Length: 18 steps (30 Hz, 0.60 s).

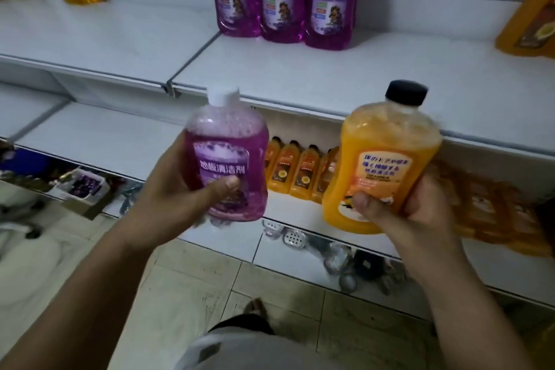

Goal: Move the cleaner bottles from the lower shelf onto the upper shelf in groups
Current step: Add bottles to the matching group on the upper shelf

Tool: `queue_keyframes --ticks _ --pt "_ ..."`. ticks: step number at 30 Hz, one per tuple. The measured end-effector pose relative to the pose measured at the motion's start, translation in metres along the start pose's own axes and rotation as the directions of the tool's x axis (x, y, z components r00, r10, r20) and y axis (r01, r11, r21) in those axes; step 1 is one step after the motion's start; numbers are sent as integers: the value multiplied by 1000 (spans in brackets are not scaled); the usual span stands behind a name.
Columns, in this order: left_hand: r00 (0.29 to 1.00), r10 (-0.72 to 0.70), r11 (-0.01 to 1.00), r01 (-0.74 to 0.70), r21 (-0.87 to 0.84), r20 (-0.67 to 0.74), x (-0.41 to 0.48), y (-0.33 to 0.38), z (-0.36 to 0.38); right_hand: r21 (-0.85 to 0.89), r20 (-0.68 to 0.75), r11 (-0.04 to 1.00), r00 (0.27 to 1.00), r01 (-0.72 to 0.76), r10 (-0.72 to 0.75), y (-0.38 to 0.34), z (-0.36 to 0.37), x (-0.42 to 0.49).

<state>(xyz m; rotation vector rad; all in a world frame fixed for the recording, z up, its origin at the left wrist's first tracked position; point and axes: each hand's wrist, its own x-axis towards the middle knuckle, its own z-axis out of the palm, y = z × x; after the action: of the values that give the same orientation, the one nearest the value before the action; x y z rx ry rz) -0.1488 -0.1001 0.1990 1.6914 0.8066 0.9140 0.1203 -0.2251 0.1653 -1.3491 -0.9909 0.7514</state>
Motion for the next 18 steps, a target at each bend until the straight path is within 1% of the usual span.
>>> queue_keyframes --ticks 5,9,14,18 --pt "981 148 989 -149 2 -122 46 38 -33 6 -5 989 989 149 -149 -60 7 35" --pt "960 238 971 -236 27 -150 99 55 -62 -21 -30 973 973 228 -229 -90 27 75" --pt "954 226 973 -229 11 -198 167 51 -91 -11 -77 974 971 227 -227 -107 61 119" --pt "970 189 982 -184 46 -154 210 36 -103 -25 -122 980 972 197 -199 -101 82 142"
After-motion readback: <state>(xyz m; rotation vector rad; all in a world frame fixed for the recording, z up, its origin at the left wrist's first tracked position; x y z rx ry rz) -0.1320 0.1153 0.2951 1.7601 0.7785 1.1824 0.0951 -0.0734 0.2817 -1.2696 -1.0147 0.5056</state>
